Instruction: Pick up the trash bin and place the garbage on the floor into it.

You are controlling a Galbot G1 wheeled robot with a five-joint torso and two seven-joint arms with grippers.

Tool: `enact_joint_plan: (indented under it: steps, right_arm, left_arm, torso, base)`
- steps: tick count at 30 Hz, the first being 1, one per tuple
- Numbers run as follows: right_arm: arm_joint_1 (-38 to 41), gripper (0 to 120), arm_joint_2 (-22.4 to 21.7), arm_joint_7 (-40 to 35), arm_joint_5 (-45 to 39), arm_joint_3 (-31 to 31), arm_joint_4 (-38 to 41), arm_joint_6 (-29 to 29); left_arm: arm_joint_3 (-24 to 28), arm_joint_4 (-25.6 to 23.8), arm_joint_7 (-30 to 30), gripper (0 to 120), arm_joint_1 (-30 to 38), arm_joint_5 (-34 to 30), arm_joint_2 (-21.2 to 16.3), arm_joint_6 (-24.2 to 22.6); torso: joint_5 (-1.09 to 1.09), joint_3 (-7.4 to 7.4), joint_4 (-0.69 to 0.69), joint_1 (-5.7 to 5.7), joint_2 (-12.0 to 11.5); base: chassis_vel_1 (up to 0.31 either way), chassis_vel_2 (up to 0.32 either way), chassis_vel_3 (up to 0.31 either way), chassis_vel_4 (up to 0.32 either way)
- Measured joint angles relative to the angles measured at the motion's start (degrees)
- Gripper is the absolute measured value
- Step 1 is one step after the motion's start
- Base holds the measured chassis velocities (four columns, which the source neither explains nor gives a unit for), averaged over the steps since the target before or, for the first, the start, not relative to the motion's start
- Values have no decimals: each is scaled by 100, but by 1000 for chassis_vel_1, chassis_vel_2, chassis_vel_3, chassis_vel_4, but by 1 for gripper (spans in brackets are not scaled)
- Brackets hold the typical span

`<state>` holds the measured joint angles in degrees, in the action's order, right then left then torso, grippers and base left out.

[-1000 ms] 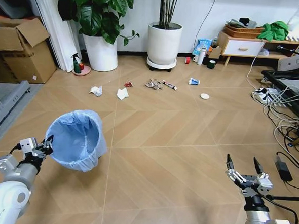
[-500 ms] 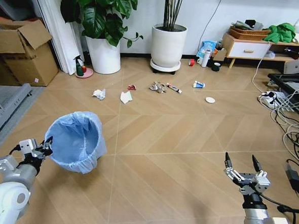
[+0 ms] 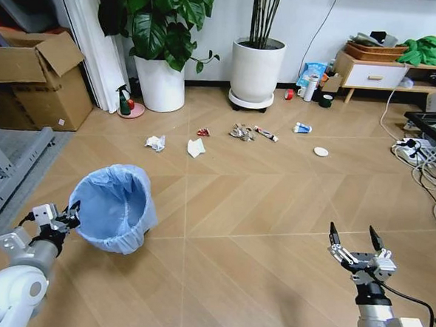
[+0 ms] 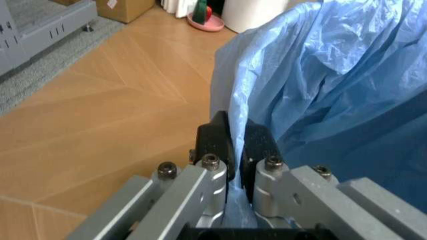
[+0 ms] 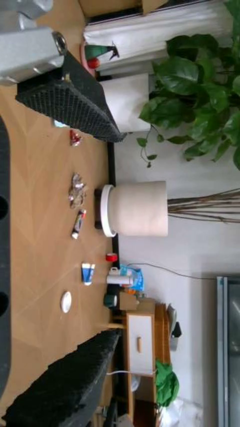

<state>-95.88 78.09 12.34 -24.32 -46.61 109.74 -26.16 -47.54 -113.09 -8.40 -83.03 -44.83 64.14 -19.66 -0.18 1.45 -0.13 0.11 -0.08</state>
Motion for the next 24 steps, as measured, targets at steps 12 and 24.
enact_joint_plan:
  steps: [12, 24]
  right_arm:
    - [-1, 100, 4, 2, 7, -16, -3, -21]
    - [-36, 100, 37, 16, 78, -59, 20, -136]
  left_arm:
    - [11, 20, -2, 0, 0, 20, 17, -1]
    - [13, -16, 0, 0, -36, 42, 50, 3]
  torso:
    - [2, 1, 0, 0, 0]
    - [1, 1, 0, 0, 0]
  base:
    - [-67, 300, 63, -299]
    - [-52, 296, 50, -299]
